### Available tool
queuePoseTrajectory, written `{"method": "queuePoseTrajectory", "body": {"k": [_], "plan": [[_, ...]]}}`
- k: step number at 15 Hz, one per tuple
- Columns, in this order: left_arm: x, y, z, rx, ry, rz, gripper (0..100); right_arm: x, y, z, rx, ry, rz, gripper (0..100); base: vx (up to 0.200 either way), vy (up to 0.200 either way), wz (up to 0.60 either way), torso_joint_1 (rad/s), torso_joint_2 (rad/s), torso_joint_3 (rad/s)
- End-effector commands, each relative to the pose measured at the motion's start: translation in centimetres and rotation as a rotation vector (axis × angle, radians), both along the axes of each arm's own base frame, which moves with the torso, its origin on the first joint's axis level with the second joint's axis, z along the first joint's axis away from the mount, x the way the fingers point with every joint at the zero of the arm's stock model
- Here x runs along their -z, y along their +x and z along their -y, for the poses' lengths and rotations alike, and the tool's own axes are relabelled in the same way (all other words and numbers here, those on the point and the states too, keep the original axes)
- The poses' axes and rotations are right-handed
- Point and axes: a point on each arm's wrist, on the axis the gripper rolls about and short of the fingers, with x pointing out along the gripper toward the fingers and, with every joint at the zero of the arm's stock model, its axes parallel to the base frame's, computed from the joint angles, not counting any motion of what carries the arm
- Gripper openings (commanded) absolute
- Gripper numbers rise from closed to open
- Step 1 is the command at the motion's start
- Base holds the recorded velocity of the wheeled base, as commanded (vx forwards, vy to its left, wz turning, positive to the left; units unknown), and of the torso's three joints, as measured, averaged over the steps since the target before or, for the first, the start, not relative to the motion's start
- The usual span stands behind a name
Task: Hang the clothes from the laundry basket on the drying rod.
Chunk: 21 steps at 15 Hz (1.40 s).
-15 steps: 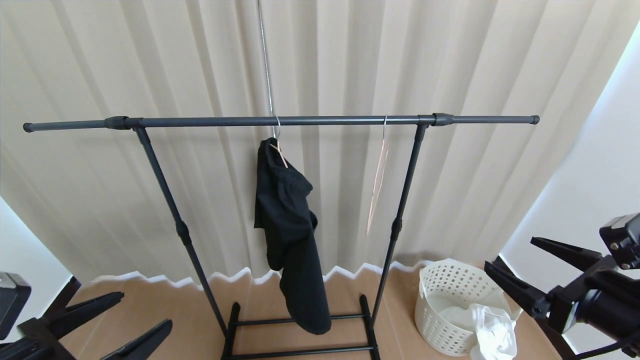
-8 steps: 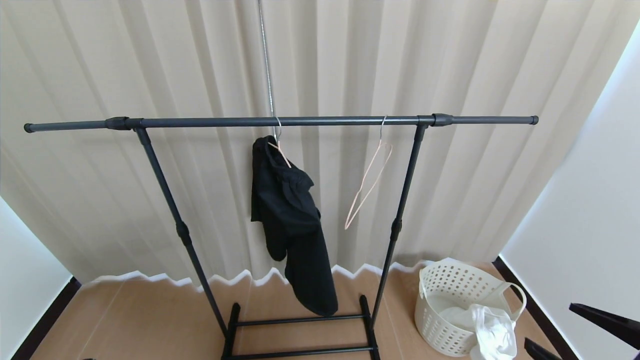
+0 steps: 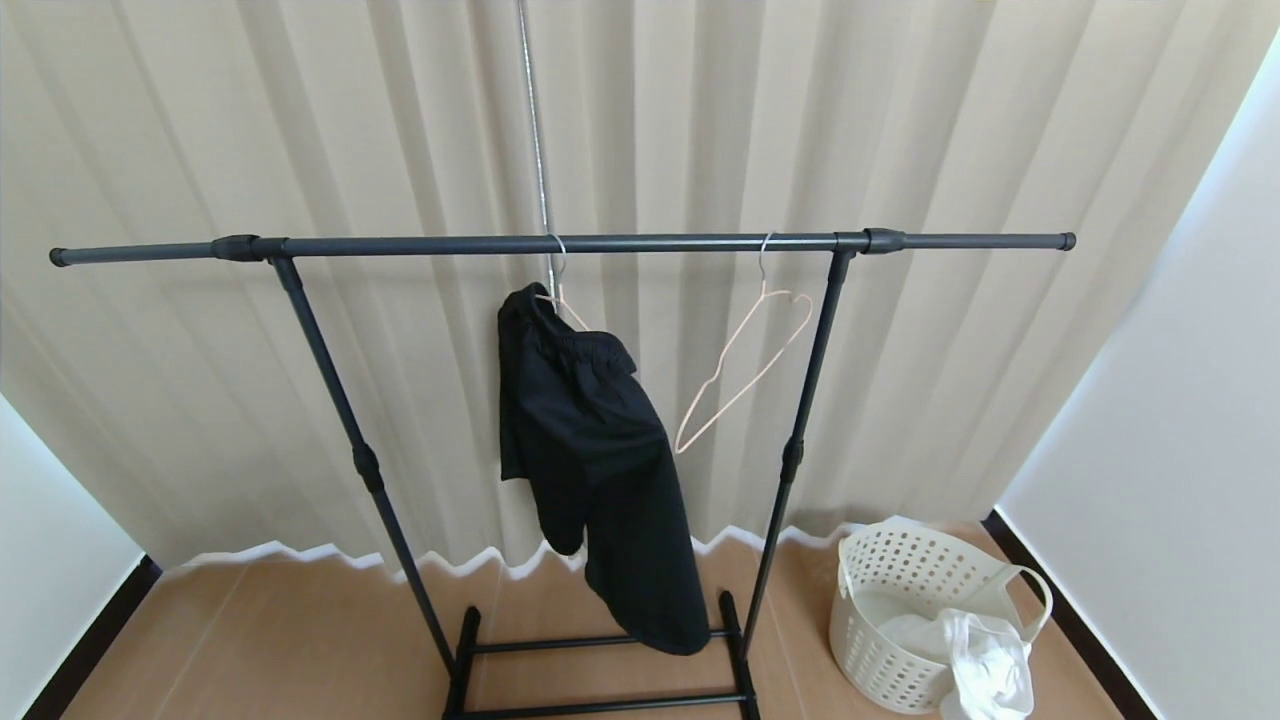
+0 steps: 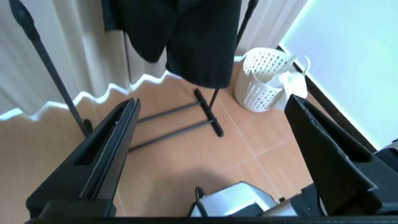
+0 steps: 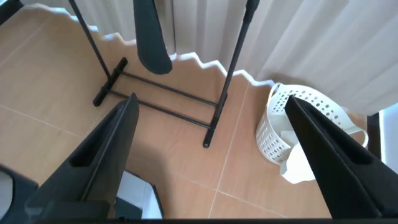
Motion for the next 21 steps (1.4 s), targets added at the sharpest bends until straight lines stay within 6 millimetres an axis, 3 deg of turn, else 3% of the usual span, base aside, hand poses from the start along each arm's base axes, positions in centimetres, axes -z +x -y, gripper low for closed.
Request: {"method": "queuePoseTrajectory", "body": {"k": [1, 7, 10, 21], "plan": [[0.0, -0.4, -0.1, -0.084, -0.004, 0.051, 100, 0.1, -1.2, 0.2, 0.075, 0.027, 0.145, 100, 0.000, 0.000, 0.00, 0.000, 0.00, 0.000], [0.1, -1.3, -0.2, -0.147, -0.003, 0.163, 100, 0.1, -1.4, 0.1, 0.168, 0.026, 0.181, 100, 0.000, 0.000, 0.00, 0.000, 0.00, 0.000], [1.1, -1.8, -0.3, -0.309, 0.117, 0.166, 100, 0.3, -2.1, 0.0, 0.235, 0.021, 0.264, 100, 0.000, 0.000, 0.00, 0.000, 0.00, 0.000], [1.2, -2.0, -0.2, -0.302, 0.112, 0.192, 100, 0.3, -2.1, -0.1, 0.210, 0.077, 0.262, 100, 0.000, 0.000, 0.00, 0.000, 0.00, 0.000]]}}
